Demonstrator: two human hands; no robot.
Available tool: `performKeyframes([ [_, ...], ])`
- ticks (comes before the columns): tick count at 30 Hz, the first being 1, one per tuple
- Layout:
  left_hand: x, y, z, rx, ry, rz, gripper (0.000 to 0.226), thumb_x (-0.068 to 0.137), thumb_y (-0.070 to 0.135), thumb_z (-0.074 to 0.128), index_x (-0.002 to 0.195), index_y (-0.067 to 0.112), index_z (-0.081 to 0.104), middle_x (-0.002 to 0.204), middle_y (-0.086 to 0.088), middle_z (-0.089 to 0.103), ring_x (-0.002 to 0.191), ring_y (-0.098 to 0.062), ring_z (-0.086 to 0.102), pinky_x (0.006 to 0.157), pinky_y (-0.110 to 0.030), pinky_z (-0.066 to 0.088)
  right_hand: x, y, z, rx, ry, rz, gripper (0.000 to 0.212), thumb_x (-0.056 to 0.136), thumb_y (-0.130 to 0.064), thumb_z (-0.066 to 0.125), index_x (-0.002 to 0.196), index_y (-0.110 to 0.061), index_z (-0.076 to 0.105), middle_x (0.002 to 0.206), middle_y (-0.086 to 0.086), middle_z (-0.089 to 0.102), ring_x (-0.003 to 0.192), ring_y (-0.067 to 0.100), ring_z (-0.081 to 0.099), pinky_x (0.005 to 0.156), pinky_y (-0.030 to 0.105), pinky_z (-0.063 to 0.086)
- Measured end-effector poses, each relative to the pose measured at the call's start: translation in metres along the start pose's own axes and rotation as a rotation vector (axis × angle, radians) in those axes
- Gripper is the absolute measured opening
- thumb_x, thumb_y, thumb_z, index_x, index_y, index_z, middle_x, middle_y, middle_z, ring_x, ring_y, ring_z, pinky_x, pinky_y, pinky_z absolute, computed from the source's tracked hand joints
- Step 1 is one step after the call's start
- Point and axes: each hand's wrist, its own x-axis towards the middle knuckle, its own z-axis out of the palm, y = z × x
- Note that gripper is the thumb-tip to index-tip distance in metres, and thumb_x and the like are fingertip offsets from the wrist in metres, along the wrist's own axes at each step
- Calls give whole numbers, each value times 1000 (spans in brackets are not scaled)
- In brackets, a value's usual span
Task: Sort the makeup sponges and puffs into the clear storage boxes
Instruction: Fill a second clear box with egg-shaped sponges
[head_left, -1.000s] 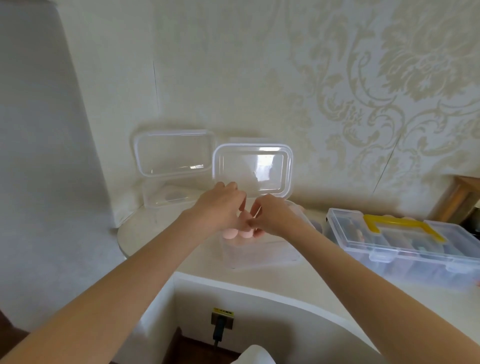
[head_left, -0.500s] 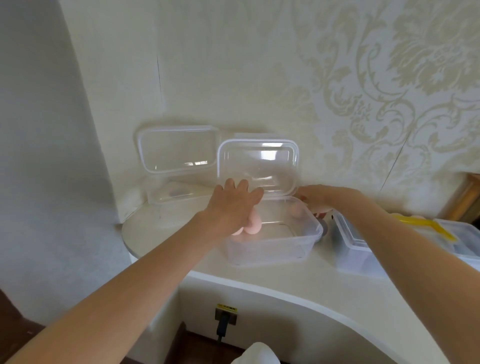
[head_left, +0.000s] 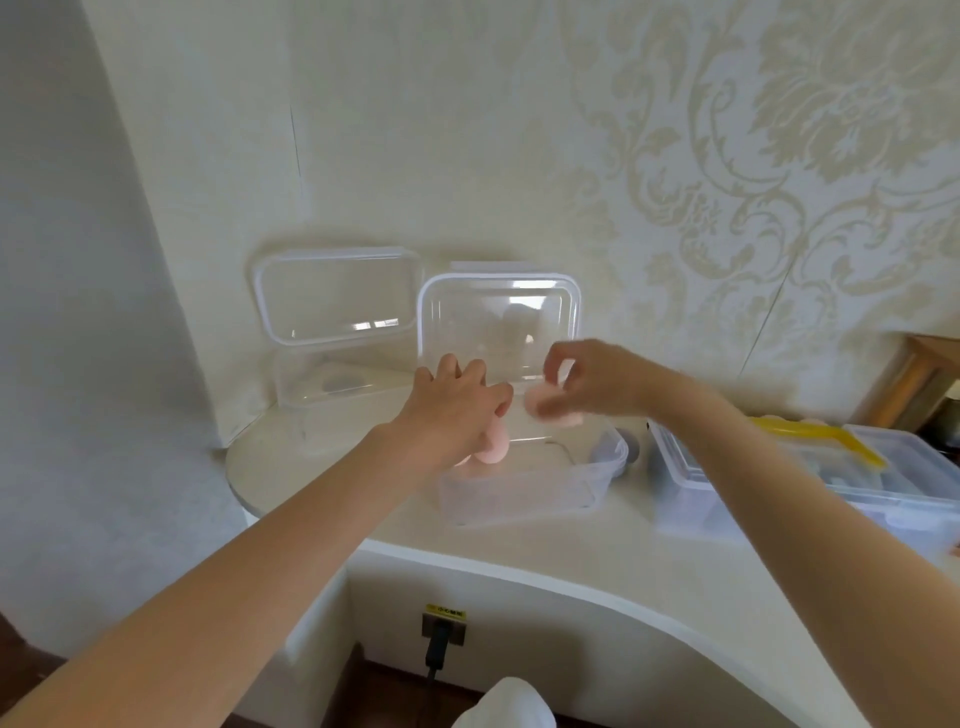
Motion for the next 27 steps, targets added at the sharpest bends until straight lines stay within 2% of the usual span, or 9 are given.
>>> performKeyframes([
  [3,-1,-1,1,-16,31,25,36,87,21,57,120,23,45,118,-5,43,110,-28,38,80,-35,28,3,-3,22,-205,-87,-38,29,78,-17,66,106,-27,64,95,-7,51,90,14,47,76,24,38],
  [7,-1,-1,2,-70,38,36,42,84,22,59,122,25,41,119,-4,41,109,-29,39,79,-33,27,5,-6,35,-173,-81,-24,44,78,-15,70,119,-18,54,101,-5,46,94,14,46,80,26,40],
  [11,-2,-2,2,-69,60,62,47,84,19,56,126,29,37,125,-4,35,109,-29,39,80,-35,28,8,-10,40,-132,62,-81,35,77,-5,69,100,-14,43,99,-3,53,87,18,53,73,29,43],
  [14,-1,-3,4,-30,45,136,45,89,16,48,127,39,40,136,0,29,115,-27,34,83,-38,29,9,-10,47,-209,127,-94,34,78,-8,68,90,-13,36,100,7,61,83,24,55,69,32,46],
  [17,0,-5,6,-17,-3,164,36,93,19,45,118,45,52,141,4,26,123,-24,27,91,-40,27,5,-9,31,-249,35,-66,24,77,-16,72,89,-11,52,95,6,55,86,21,51,63,25,40],
  [19,2,-6,7,0,-3,165,33,93,20,46,115,43,54,143,5,26,123,-25,27,91,-40,27,-2,-7,2,-309,62,-27,23,75,-15,74,94,-7,63,101,8,61,95,23,57,70,26,42],
  [21,3,-5,8,12,-3,164,32,93,19,47,115,41,53,143,5,25,122,-26,27,89,-40,26,-9,-1,-26,-426,96,32,26,74,-11,74,98,-6,64,105,10,65,98,26,60,77,28,44],
  [24,3,-5,9,24,-15,160,32,93,19,47,117,39,52,143,3,24,122,-26,27,89,-40,26,-11,9,-31,-602,-140,144,34,70,-16,79,100,-12,63,96,2,62,88,21,58,69,25,44],
  [27,3,-5,9,38,-12,169,33,93,18,47,118,39,51,144,3,24,123,-26,27,88,-39,26,-3,27,-5,-583,-298,169,21,71,-23,77,76,-18,57,74,-6,55,67,12,51,63,20,40],
])
